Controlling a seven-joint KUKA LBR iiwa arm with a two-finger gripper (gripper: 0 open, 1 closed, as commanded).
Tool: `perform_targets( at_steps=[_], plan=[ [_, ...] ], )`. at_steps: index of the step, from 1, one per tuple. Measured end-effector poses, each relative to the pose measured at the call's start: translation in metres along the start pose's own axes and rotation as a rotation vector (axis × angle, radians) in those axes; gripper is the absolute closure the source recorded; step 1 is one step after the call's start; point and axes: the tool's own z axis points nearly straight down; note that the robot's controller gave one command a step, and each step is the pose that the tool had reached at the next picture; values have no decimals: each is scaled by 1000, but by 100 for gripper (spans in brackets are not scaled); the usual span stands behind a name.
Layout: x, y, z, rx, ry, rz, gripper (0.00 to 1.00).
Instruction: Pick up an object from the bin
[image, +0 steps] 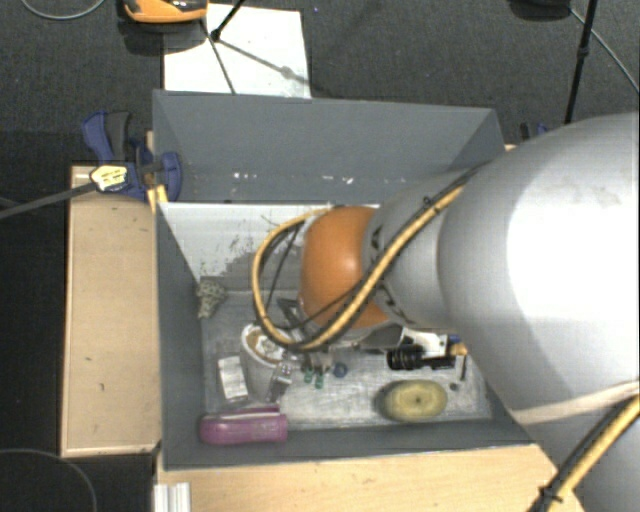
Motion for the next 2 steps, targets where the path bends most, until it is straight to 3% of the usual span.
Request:
perform_targets(
  at_steps=[1,2],
  plan=[
    [0,0,0,-1,-1,0,0],
    [0,1,-1,-1,1,0,100]
  ],
)
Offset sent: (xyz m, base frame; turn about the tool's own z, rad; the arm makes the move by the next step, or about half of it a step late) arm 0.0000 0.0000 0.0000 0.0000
